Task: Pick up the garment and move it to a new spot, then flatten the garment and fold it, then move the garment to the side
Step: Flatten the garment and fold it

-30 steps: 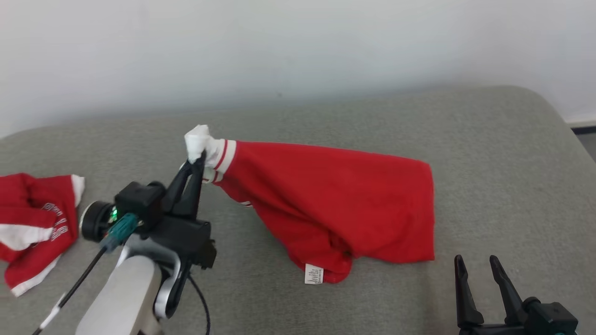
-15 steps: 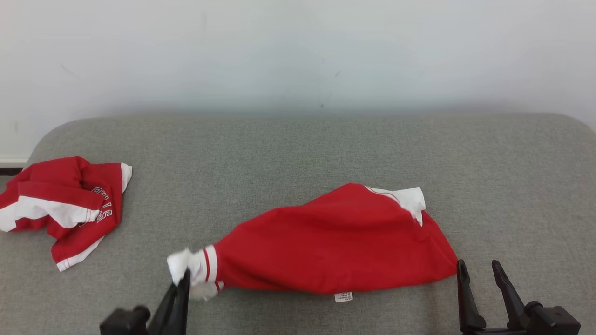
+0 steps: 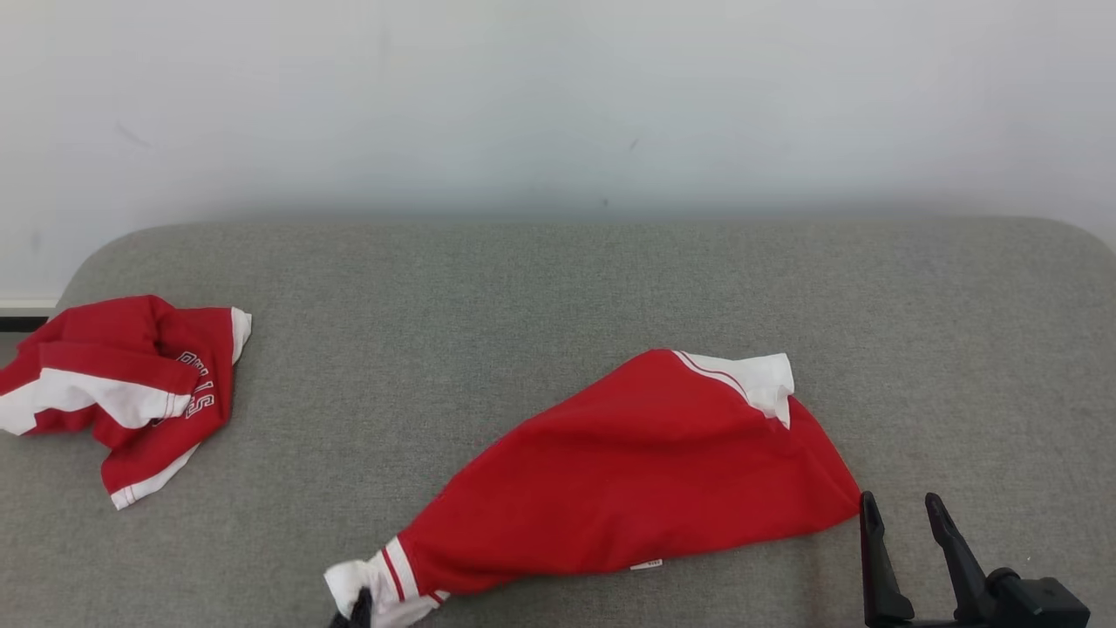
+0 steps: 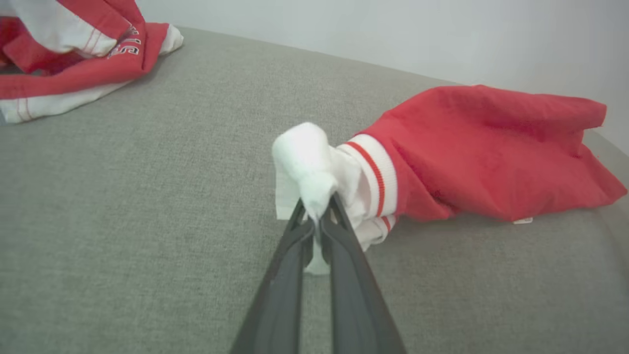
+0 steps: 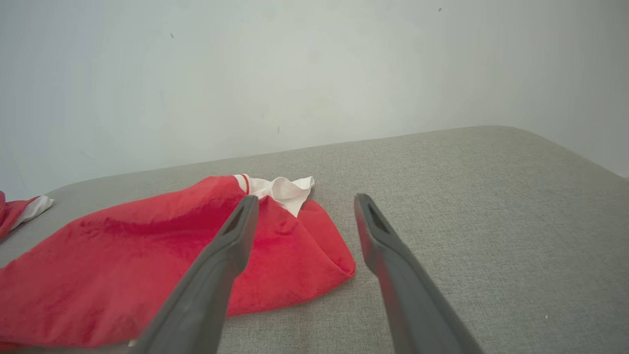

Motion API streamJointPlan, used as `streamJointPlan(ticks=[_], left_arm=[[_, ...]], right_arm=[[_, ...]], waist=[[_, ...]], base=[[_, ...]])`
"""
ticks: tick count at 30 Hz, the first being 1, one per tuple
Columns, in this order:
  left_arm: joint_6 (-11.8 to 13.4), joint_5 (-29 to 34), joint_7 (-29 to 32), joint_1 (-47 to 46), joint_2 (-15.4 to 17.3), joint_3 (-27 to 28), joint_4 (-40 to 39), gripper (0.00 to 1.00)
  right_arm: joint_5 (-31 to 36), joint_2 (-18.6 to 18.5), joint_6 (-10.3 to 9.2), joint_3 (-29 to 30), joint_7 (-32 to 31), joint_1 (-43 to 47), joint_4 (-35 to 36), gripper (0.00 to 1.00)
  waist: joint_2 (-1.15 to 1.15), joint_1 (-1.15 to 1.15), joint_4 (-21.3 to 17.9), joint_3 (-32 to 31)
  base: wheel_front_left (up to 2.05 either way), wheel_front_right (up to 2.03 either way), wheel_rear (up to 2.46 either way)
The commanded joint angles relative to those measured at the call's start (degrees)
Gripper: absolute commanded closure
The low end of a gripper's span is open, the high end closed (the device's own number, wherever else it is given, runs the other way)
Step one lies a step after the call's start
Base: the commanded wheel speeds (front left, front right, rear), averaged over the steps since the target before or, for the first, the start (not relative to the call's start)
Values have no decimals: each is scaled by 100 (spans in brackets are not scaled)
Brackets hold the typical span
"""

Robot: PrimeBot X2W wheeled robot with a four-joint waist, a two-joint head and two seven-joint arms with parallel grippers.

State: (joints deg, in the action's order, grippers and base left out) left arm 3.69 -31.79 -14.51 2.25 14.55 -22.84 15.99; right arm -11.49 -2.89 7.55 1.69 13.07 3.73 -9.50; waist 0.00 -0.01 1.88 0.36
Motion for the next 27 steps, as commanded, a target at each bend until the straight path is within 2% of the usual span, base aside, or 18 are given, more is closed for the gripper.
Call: streamJointPlan(ticks=[1,10,17,27], left_arm=[[31,93,-53,-106,20,99,-102,0],[39,674,-70,-252,3,828,-1207,0],[-134,877,-68,-747,206,969,-1279,0],[-744,809,818,-2439,684,797,-984,0]], right_arm=[[5,2,-13,11,-1,65,11,0],[-72,1,-13,-48,36,20,-28,0],[-101,1,-13,-93,63,-110,-101,0],[-222,1,-13,-279,154,-430,-275,0]], waist=[[0,1,20,-15],[0,1,-45,-15],[0,1,-312,68],[0,1,-1114,490]], base=[[0,0,0],[0,0,0],[0,0,0],[0,0,0]])
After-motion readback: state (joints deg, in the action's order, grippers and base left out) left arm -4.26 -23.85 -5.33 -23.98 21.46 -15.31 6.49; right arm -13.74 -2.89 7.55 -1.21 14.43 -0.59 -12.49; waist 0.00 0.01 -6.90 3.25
